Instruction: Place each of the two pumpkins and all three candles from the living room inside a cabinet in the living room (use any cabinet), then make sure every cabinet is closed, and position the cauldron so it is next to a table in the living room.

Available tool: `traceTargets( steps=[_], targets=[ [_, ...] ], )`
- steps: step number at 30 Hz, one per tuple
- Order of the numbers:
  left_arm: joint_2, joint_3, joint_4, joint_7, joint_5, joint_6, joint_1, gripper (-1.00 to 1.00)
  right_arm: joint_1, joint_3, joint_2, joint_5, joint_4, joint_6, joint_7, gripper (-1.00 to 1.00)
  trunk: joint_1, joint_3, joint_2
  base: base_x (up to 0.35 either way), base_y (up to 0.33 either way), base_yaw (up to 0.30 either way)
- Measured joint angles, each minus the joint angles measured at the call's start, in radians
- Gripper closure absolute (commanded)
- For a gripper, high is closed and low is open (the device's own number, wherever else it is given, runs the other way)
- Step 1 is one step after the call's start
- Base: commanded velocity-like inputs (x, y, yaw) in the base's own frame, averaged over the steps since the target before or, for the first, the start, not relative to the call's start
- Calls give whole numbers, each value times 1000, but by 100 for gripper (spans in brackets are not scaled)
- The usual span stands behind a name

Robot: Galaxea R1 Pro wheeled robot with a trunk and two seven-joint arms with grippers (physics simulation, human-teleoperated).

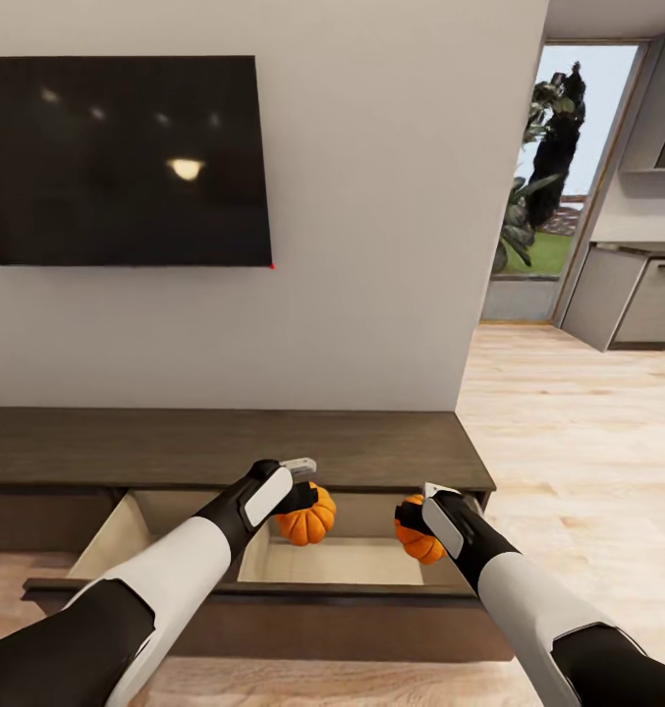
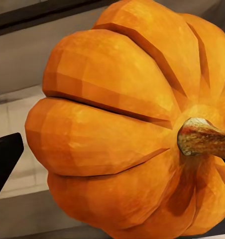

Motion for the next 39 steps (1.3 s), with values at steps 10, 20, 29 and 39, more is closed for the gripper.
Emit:
traceTargets(
  steps=[10,20,29,39],
  targets=[
    [0,0,7,-9,0,-2,0,100,2,24,-4,7,-52,-34,1,100,23,-19,-42,0,0,0],
    [0,-2,46,-9,-3,-7,0,100,3,80,-3,19,-50,-81,1,100,23,-19,-42,111,0,0],
    [-4,-6,46,-10,-4,-8,0,100,3,82,-3,20,-46,-80,1,100,23,-19,-42,111,-12,0],
    [-5,-7,44,-8,-3,-5,0,100,3,82,-4,19,-45,-79,0,100,38,-31,-70,18,-3,0]
  ],
)
